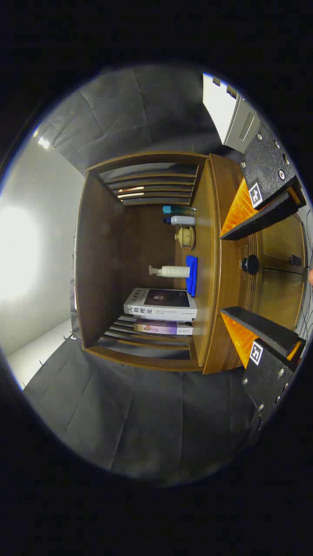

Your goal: Pull open the drawer, take out the items inside it, and place them on the countertop above the cabinet.

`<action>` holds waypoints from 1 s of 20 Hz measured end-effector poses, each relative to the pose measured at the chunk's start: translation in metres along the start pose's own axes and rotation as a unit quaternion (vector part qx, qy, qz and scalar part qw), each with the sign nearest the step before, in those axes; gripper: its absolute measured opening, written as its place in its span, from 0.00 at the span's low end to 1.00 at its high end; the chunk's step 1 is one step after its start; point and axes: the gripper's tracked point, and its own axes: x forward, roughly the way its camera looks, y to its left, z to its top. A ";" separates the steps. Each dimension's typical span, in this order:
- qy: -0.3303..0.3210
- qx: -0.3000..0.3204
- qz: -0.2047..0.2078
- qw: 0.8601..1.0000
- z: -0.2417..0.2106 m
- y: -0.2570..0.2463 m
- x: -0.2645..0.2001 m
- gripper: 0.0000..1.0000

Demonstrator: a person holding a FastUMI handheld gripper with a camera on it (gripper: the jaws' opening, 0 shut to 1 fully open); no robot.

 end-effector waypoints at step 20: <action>0.018 -0.004 -0.019 1.000 -0.004 -0.015 -0.005 0.95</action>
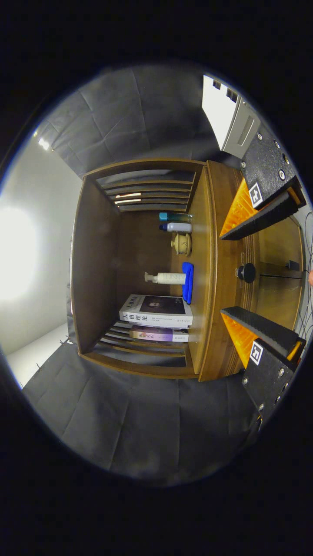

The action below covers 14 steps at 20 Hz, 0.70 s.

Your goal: Pull open the drawer, take out the items inside it, and place them on the countertop above the cabinet.

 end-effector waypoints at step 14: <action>0.061 0.028 -0.032 0.997 -0.022 -0.005 0.065 0.95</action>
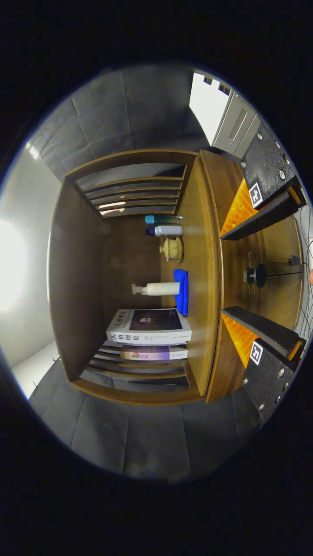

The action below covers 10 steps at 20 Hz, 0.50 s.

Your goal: Pull open the drawer, take out the items inside it, and place them on the countertop above the cabinet.

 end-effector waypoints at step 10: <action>0.078 0.006 0.011 0.997 -0.074 0.007 0.027 0.96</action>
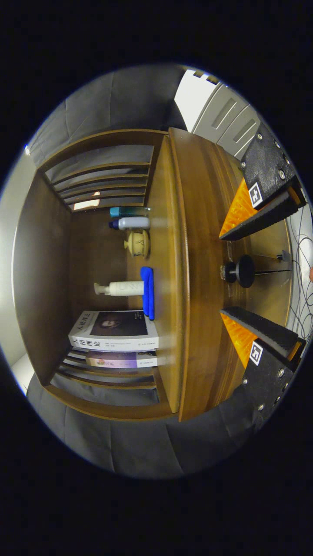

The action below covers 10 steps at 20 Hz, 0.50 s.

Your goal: Pull open the drawer, take out the items inside it, and place them on the countertop above the cabinet.

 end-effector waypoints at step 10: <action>0.021 0.017 -0.002 1.000 -0.023 -0.003 0.018 0.66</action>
